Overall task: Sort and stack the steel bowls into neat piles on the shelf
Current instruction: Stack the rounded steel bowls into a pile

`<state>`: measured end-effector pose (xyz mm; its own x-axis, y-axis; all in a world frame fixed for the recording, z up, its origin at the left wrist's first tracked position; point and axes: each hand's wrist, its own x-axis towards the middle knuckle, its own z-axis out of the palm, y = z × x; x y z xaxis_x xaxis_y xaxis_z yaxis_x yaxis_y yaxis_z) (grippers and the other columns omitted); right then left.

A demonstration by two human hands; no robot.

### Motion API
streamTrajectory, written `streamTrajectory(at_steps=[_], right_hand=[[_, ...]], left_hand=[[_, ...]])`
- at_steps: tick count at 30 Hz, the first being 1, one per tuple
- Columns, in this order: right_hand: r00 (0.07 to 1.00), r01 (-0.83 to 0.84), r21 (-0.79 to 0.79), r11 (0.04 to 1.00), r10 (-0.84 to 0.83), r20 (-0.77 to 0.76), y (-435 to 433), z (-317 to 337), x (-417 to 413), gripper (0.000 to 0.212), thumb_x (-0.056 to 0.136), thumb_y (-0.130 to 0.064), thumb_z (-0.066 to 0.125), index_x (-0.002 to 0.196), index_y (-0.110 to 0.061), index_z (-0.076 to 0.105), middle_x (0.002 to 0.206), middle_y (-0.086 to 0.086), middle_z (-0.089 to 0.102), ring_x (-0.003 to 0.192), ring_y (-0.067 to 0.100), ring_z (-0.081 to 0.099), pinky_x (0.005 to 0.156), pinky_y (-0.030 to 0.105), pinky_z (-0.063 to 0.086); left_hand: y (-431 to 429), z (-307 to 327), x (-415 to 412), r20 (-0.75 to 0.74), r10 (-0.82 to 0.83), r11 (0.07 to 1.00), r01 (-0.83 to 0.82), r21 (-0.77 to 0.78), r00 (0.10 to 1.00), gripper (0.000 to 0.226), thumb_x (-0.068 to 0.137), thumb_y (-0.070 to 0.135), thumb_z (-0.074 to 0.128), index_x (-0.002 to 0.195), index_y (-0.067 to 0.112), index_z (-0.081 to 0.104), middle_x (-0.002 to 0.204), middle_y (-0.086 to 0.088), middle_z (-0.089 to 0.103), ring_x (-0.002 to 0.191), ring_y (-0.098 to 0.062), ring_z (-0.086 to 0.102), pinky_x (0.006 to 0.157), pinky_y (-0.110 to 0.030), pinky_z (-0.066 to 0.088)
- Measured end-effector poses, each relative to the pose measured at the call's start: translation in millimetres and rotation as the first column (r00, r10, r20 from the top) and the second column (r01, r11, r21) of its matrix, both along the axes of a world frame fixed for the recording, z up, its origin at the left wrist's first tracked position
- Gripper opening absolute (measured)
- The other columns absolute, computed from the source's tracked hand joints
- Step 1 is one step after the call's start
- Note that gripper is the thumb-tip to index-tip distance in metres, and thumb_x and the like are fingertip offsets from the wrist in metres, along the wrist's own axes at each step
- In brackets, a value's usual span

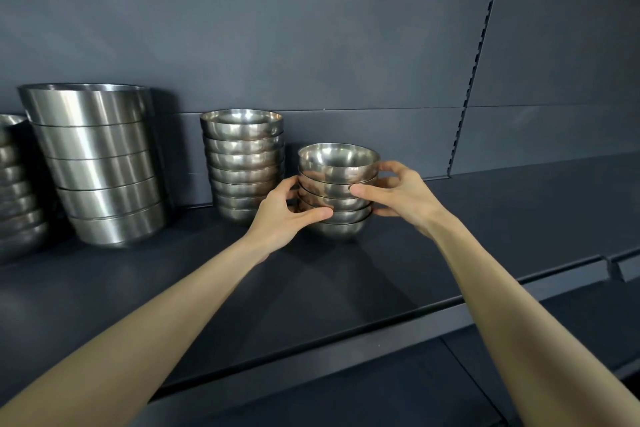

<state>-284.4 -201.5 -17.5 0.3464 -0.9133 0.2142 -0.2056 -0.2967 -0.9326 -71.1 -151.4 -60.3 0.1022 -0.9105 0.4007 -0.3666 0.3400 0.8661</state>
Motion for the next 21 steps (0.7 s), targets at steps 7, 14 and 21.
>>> streamTrajectory(at_steps=[7, 14, 21], right_hand=[[1.000, 0.002, 0.006, 1.000, -0.002, -0.008, 2.3, 1.3, 4.5, 0.056, 0.070, -0.034, 0.083, 0.113, -0.029, 0.049, 0.100, -0.002, 0.072, 0.097, 0.012, 0.069, 0.085, 0.034, 0.057], [1.000, 0.008, 0.021, 1.000, -0.008, -0.014, 3.5, 2.4, 3.5, 0.061, 0.072, -0.032, 0.082, 0.121, -0.026, 0.047, 0.102, -0.003, 0.072, 0.096, 0.010, 0.068, 0.080, 0.028, 0.057], [0.999, 0.016, 0.026, 1.000, -0.015, -0.053, 5.3, 4.2, 3.4, 0.061, 0.071, -0.036, 0.082, 0.119, -0.029, 0.044, 0.102, -0.008, 0.069, 0.096, 0.007, 0.067, 0.077, 0.025, 0.055]], left_hand=[[3.3, -0.9, 5.1, 0.008, 0.012, 1.000, -0.012, 0.002, 1.000, 0.044, 0.067, 0.035, 0.084, 0.099, 0.043, 0.055, 0.086, 0.021, 0.069, 0.085, 0.012, 0.060, 0.070, -0.002, 0.043], [0.4, -3.4, 6.4, 0.030, 0.012, 1.000, -0.013, 0.012, 0.999, 0.055, 0.068, 0.037, 0.083, 0.116, 0.032, 0.056, 0.099, 0.013, 0.069, 0.099, -0.003, 0.062, 0.086, -0.017, 0.046], [2.6, -0.9, 6.0, 0.041, 0.003, 0.998, -0.005, 0.069, 0.999, 0.062, 0.070, 0.036, 0.083, 0.124, 0.029, 0.052, 0.107, 0.009, 0.067, 0.104, -0.014, 0.064, 0.096, -0.030, 0.049]])
